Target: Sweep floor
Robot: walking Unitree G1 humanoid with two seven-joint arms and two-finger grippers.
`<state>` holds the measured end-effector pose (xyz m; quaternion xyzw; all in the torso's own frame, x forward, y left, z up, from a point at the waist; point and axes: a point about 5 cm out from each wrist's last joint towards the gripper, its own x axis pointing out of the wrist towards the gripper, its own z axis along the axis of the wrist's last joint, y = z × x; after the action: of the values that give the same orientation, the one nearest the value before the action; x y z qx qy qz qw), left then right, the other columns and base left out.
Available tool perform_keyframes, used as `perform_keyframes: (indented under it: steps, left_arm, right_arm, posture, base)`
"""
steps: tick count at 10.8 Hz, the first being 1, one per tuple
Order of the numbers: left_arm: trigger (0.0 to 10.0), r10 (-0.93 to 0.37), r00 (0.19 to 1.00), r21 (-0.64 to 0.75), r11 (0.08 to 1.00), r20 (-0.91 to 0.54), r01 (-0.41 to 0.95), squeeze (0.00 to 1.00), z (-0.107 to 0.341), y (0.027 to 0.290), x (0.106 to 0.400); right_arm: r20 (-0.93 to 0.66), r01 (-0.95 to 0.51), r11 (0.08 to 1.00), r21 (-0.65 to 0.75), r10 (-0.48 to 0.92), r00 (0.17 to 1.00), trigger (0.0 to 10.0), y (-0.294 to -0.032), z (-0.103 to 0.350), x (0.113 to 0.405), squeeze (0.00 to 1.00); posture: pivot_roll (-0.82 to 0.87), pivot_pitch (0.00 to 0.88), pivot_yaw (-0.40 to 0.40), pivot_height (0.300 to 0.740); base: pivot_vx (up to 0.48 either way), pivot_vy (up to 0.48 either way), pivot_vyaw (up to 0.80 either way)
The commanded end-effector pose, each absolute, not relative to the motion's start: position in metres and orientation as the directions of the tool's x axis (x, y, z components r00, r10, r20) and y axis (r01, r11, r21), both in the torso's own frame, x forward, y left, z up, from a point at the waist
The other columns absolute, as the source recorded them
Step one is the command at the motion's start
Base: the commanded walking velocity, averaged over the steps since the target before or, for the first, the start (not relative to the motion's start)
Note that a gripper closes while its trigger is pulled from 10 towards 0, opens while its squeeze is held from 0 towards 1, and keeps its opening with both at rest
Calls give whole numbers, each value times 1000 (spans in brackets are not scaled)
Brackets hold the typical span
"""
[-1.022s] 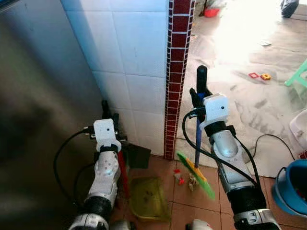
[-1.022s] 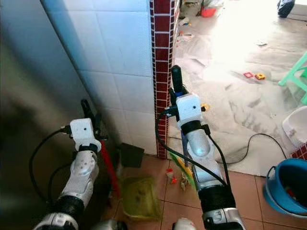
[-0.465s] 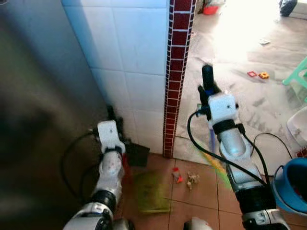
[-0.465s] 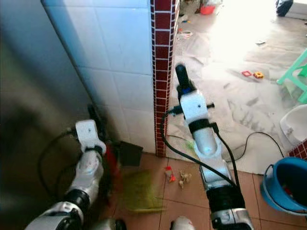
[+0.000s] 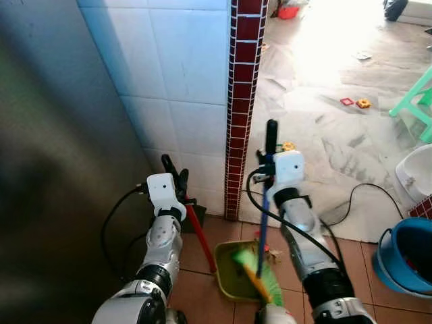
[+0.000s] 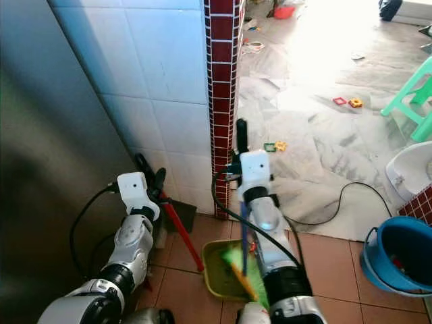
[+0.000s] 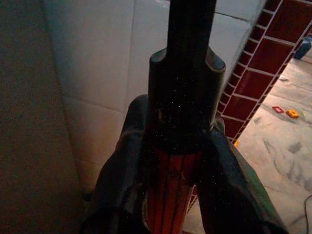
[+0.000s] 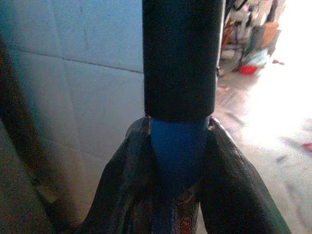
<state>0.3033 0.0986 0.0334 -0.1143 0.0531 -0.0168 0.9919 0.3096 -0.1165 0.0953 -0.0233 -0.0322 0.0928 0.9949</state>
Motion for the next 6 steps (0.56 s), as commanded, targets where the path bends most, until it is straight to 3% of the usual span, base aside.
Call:
perform_keyframes:
  steps: [1, 4, 6]
  left_arm:
    - [10000, -44, 981, -251, 968, -188, -5, 0, 20, 98, 296]
    - [10000, -60, 977, -238, 971, -205, 10, 0, 19, 98, 298]
    - [10000, -69, 975, -235, 972, -212, 18, 0, 18, 97, 297]
  right_arm:
    - [82, -195, 980, 42, 191, 978, 10000, -111, 105, 314, 0]
    - [184, -369, 920, 129, 343, 921, 10000, -93, 160, 322, 0]
    - [260, -523, 852, -3, 506, 823, 10000, -88, 198, 321, 0]
  posture:
    - [-181, 67, 62, 740]
    - [-204, 32, 76, 740]
    - [-214, 19, 84, 740]
  base:
    - [0, 0, 0]
    - [0, 0, 0]
    - [0, 0, 0]
